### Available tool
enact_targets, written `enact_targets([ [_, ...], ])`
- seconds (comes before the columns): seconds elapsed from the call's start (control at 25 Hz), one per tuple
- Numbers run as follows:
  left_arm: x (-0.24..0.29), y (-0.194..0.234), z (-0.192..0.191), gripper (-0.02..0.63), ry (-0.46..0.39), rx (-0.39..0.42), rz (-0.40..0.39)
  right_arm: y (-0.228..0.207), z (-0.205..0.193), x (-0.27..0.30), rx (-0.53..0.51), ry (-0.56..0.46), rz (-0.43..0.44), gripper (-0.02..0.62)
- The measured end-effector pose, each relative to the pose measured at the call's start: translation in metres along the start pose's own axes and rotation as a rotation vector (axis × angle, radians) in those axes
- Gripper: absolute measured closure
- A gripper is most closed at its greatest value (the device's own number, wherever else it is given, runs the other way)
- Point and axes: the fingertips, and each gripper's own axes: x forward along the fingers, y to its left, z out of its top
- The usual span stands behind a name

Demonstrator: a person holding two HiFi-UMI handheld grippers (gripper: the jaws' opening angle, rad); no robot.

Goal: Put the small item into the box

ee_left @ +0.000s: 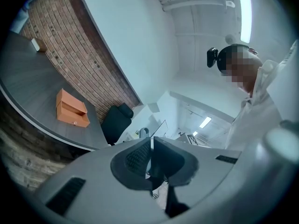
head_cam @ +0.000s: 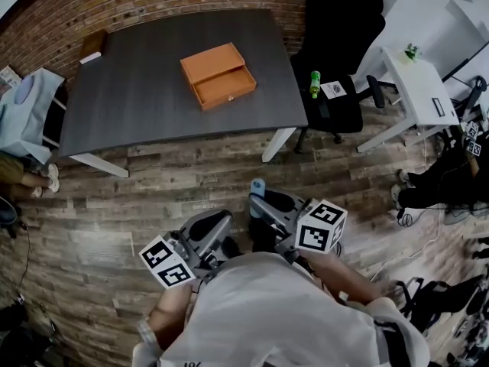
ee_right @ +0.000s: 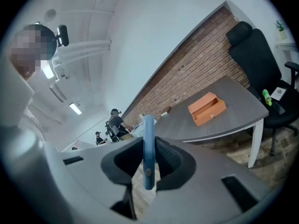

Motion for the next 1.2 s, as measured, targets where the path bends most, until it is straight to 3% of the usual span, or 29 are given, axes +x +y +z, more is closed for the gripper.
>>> enact_targets([
  [0.28,0.040,0.032,0.034,0.580,-0.047,0.037,0.070,-0.035,0.045,0.032,-0.038,0.048,0.079,0.512],
  [0.64,0.106,0.059,0.047,0.580,-0.091,0.039,0.149,-0.105,0.091,0.032,-0.052,0.112,0.090,0.513],
  [0.92,0.106,0.087,0.049,0.580,-0.130,0.000,0.223,-0.136,0.089,0.051,-0.007,0.164,0.067,0.513],
  [1.2,0.096,0.124,0.077,0.580,-0.137,-0.031,0.200,-0.146,0.097,0.089,0.008,0.178,0.019,0.514],
])
